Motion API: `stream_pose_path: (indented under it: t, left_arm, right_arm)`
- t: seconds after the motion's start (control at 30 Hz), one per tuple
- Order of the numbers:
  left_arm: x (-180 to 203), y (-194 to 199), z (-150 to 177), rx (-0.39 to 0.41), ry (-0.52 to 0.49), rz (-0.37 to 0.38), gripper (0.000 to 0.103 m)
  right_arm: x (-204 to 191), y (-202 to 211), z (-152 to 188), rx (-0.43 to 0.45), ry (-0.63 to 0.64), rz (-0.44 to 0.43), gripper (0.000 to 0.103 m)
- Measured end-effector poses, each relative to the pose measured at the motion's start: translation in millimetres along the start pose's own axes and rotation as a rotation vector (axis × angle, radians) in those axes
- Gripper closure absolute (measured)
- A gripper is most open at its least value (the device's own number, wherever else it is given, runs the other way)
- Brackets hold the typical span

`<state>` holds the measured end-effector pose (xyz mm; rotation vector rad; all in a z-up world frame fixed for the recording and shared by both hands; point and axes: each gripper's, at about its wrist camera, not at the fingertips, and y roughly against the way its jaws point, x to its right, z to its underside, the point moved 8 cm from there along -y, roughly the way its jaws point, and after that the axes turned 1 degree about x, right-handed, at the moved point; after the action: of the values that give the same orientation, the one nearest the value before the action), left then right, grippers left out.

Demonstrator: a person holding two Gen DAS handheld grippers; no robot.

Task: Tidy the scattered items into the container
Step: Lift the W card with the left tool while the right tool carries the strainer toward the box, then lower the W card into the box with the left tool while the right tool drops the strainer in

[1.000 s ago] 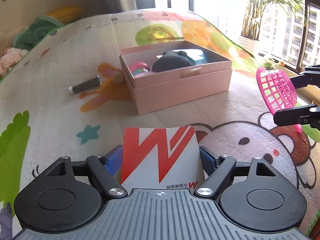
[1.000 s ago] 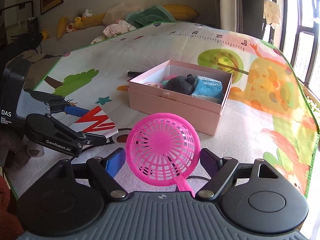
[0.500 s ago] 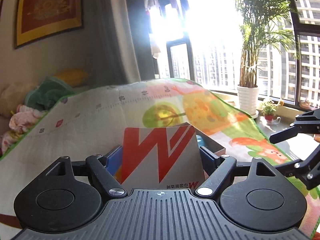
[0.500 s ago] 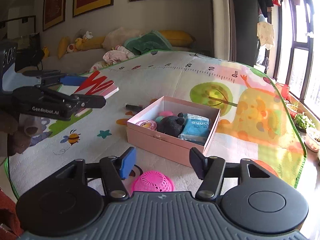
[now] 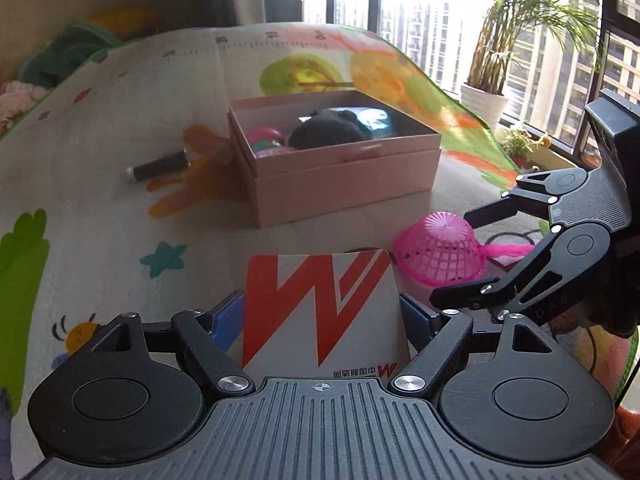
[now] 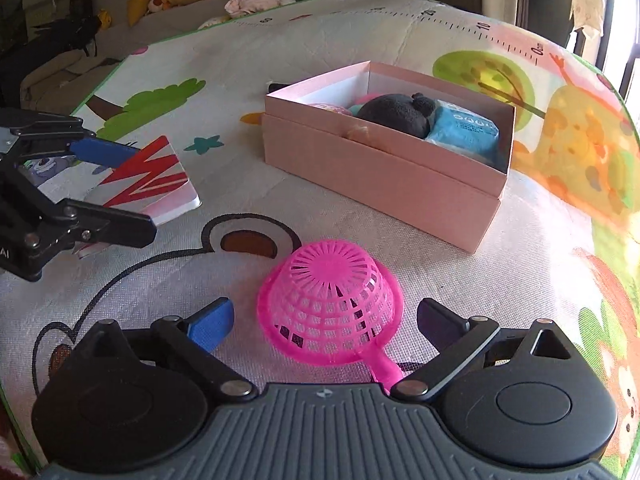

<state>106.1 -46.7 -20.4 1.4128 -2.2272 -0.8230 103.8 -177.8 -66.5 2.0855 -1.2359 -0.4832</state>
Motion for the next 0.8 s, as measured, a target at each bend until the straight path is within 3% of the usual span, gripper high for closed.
stream_pose_path:
  t: [0.17, 0.27, 0.43, 0.53, 0.63, 0.8]
  left_arm:
    - [0.1, -11.1, 12.7, -0.033, -0.016, -0.004, 0.017]
    - [1.4, -14.4, 13.5, -0.039, -0.019, -0.005, 0.009]
    - [0.5, -17.8, 16.6, -0.034, -0.019, -0.024, 0.007]
    - [1.3, -18.4, 16.0, -0.027, -0.023, -0.026, 0.008]
    - [5.5, -16.1, 14.2, -0.024, -0.035, -0.009, 0.018]
    - [13.3, -9.0, 8.6, -0.016, -0.077, -0.022, 0.018]
  right_arm:
    - [0.9, -2.2, 3.2, 0.007, -0.025, -0.016, 0.008]
    - [1.2, -0.5, 2.5, 0.015, -0.023, -0.016, 0.014]
    - [-1.6, 0.7, 0.4, 0.02, -0.019, -0.015, 0.02]
    - [-1.6, 1.7, 1.1, 0.02, -0.029, -0.008, 0.02]
    - [0.8, 4.9, 1.0, 0.018, -0.05, 0.003, 0.02]
    - [7.8, 28.4, -1.3, 0.039, -0.091, 0.016, 0.02]
